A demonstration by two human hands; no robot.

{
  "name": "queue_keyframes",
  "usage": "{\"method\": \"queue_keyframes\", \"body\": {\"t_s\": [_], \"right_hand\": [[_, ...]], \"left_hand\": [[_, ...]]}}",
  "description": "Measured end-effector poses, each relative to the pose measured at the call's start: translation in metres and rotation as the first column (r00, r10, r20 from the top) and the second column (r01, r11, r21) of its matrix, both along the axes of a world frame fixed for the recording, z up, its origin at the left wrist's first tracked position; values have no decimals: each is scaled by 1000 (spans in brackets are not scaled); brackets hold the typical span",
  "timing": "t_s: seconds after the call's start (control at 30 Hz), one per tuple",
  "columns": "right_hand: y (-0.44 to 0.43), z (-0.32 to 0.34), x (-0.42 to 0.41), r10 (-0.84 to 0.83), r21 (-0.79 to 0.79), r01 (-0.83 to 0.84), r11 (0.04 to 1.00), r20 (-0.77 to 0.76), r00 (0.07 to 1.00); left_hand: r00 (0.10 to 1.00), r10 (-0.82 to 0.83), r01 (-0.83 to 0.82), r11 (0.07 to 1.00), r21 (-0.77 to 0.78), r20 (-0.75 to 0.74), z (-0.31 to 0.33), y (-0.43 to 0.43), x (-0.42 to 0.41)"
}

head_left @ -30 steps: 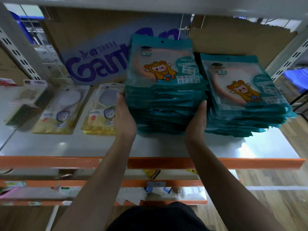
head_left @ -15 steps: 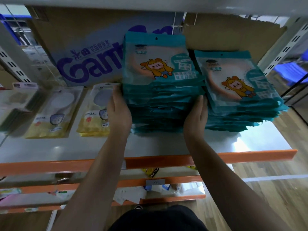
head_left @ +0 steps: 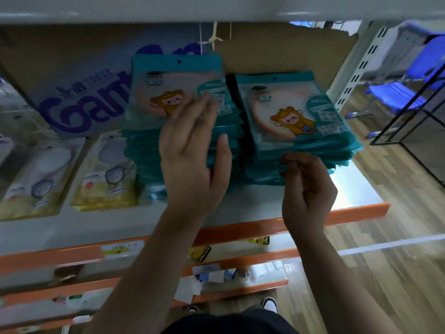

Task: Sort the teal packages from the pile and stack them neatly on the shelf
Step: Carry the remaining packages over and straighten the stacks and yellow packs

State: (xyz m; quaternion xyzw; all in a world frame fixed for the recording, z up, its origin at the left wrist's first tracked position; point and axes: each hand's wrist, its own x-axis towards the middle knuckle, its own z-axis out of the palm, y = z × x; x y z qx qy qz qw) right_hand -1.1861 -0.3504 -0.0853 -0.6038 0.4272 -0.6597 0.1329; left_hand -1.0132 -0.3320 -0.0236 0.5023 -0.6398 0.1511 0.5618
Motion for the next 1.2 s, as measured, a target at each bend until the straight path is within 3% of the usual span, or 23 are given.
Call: {"method": "queue_keyframes", "body": {"t_s": [0.13, 0.33, 0.4, 0.43, 0.47, 0.53, 0.57, 0.6, 0.67, 0.73, 0.9, 0.97, 1.07, 1.13, 1.2], "right_hand": [[-18, 4, -56, -1, -9, 1, 1000, 46, 999], [-55, -5, -135, -120, -2, 120, 993, 68, 990], [-75, -10, -150, -63, 181, 38, 983, 139, 988], [-85, -11, -152, -12, 319, -63, 946, 227, 974], [-93, -12, -152, 33, 444, -193, 875, 344, 939], [-109, -13, -148, 88, 590, -427, 685, 515, 853], [-115, -14, -146, 137, 608, -511, 607, 554, 821], [-119, -14, -144, 206, 597, -584, 550, 581, 787], [-123, -10, -137, 359, 532, -714, 455, 625, 693], [-126, -3, -128, 417, 525, -748, 405, 623, 662], [-136, -8, -129, 350, 555, -660, 507, 567, 746], [-138, -11, -140, 309, 544, -678, 495, 619, 722], [-144, -3, -154, 393, 489, -749, 448, 645, 656], [-147, 6, -158, 381, 463, -805, 371, 715, 586], [-153, 11, -160, 330, 445, -818, 364, 760, 560]], "left_hand": [[984, -124, 138, 985, 106, -128, -8, 2, -51], [965, 85, 9, 934, 358, -247, -43, 9, -95], [933, 117, 75, 861, 503, -340, -58, 9, -107], [865, 158, 176, 793, 584, -476, -63, 7, -112], [722, 230, 302, 744, 596, -653, -66, 1, -117], [347, 303, 480, 756, 445, -888, -69, -17, -119], [247, 294, 510, 771, 382, -923, -68, -27, -116], [213, 279, 520, 779, 351, -936, -68, -38, -112], [218, 278, 505, 788, 352, -936, -68, -56, -106], [213, 296, 500, 786, 364, -931, -70, -69, -104], [226, 363, 535, 729, 427, -904, -77, -81, -113], [220, 357, 560, 716, 418, -908, -75, -79, -119], [234, 258, 592, 727, 348, -937, -66, -78, -117], [119, 147, 679, 709, 189, -982, -55, -80, -108], [26, 51, 736, 675, 54, -998, -43, -84, -100]]}}
